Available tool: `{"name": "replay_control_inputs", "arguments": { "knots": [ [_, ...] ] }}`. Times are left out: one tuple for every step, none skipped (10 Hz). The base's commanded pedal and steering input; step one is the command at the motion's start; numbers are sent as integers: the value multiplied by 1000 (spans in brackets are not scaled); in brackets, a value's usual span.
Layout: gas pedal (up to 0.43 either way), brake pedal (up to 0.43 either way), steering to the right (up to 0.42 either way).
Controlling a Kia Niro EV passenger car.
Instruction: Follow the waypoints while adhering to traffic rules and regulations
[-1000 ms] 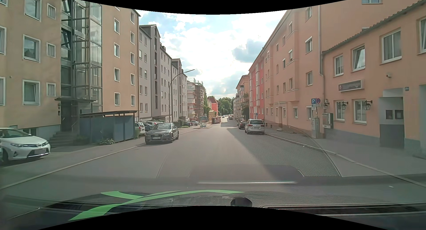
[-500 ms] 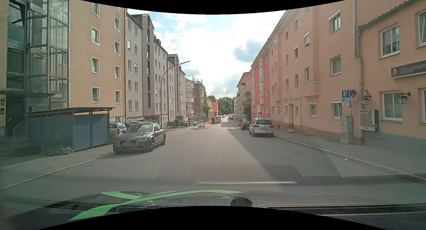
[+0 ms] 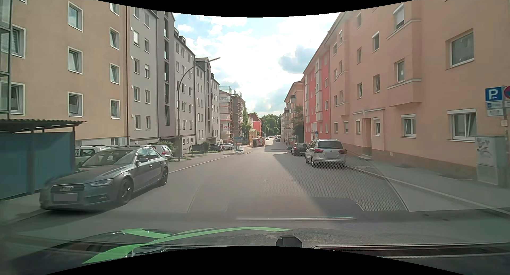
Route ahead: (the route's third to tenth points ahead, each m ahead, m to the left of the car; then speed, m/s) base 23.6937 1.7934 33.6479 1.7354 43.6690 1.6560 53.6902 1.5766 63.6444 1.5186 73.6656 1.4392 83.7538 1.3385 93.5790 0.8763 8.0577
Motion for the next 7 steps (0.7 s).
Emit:
{"name": "replay_control_inputs", "arguments": {
  "knots": [
    [0, 0, -3],
    [0, 0, -3],
    [0, 0, -3],
    [0, 0, -2],
    [0, 0, -2],
    [0, 0, -2],
    [0, 0, -2]
  ]
}}
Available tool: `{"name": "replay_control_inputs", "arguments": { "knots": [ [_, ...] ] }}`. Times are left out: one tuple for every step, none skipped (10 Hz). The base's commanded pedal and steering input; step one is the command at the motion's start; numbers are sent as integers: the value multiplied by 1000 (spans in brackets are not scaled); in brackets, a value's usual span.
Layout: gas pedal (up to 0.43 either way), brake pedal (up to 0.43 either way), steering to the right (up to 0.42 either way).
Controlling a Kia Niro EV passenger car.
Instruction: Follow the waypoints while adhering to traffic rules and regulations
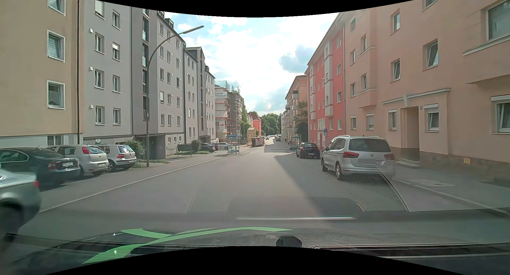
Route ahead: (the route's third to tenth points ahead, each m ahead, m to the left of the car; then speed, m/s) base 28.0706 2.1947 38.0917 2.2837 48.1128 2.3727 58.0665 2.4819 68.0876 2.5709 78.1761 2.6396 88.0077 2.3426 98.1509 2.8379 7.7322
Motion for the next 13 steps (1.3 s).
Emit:
{"name": "replay_control_inputs", "arguments": {
  "knots": [
    [0, 0, -2],
    [0, 0, -2],
    [0, 0, -2],
    [0, 0, -2],
    [0, 0, -1],
    [0, 0, -1],
    [0, 0, -1],
    [0, 0, -1],
    [0, 0, -1],
    [0, 0, -1],
    [0, 0, -1],
    [0, 0, 0],
    [0, 0, 0]
  ]
}}
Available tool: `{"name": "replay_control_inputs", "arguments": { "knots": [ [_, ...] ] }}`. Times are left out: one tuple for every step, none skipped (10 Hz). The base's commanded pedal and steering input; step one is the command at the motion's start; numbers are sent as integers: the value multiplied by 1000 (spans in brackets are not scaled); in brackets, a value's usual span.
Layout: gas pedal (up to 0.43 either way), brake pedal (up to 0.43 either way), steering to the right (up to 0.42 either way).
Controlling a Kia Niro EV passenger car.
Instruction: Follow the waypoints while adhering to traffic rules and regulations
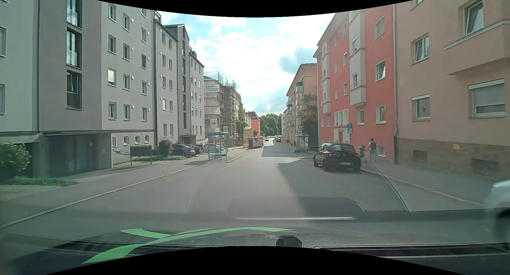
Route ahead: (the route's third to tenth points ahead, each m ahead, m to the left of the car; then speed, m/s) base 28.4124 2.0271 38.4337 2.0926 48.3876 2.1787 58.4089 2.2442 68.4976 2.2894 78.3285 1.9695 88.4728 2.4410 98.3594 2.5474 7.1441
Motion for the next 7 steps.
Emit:
{"name": "replay_control_inputs", "arguments": {
  "knots": [
    [0, 0, 0],
    [0, 0, 2],
    [8, 0, 4],
    [20, 0, 3],
    [39, 0, 4],
    [47, 0, 5],
    [59, 0, 5]
  ]
}}
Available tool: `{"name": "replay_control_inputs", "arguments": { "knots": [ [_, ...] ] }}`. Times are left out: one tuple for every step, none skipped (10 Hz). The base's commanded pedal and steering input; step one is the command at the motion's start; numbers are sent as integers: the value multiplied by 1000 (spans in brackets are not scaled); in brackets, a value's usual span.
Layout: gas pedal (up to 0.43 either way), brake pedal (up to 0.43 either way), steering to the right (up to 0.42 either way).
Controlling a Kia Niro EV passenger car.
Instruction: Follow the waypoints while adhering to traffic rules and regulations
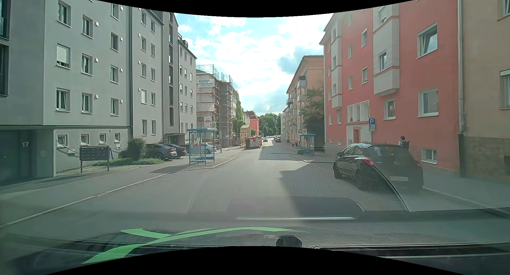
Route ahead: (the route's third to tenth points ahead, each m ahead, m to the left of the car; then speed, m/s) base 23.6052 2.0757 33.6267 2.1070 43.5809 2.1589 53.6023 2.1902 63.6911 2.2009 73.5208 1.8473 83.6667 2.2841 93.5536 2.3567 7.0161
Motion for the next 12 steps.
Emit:
{"name": "replay_control_inputs", "arguments": {
  "knots": [
    [59, 0, 5],
    [59, 0, 5],
    [59, 0, 6],
    [47, 0, 6],
    [47, 0, 6],
    [47, 0, 6],
    [47, 0, 6],
    [47, 0, 6],
    [47, 0, 6],
    [47, 0, 6],
    [47, 0, 6],
    [47, 0, 6]
  ]
}}
